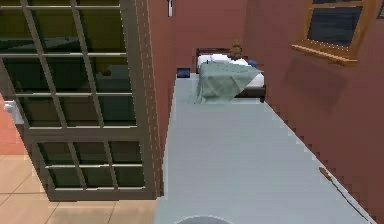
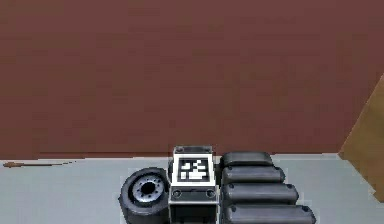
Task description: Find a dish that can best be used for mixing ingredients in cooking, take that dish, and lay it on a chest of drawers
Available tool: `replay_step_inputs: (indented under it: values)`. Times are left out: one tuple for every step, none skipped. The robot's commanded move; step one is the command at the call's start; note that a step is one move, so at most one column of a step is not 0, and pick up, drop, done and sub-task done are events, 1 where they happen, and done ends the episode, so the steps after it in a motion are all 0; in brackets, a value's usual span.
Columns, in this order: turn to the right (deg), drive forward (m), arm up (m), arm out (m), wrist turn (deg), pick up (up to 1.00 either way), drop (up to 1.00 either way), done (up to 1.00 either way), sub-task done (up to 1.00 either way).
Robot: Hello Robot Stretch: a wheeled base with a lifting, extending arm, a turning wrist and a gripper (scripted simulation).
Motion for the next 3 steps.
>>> replay_step_inputs:
  values:
    - [0.0,0.10,0.00,0.00,0.0,0.00,0.00,0.00,0.00]
    - [33.0,0.00,0.00,0.00,0.0,0.00,0.00,0.00,0.00]
    - [0.0,0.20,0.00,0.00,0.0,0.00,0.00,0.00,0.00]
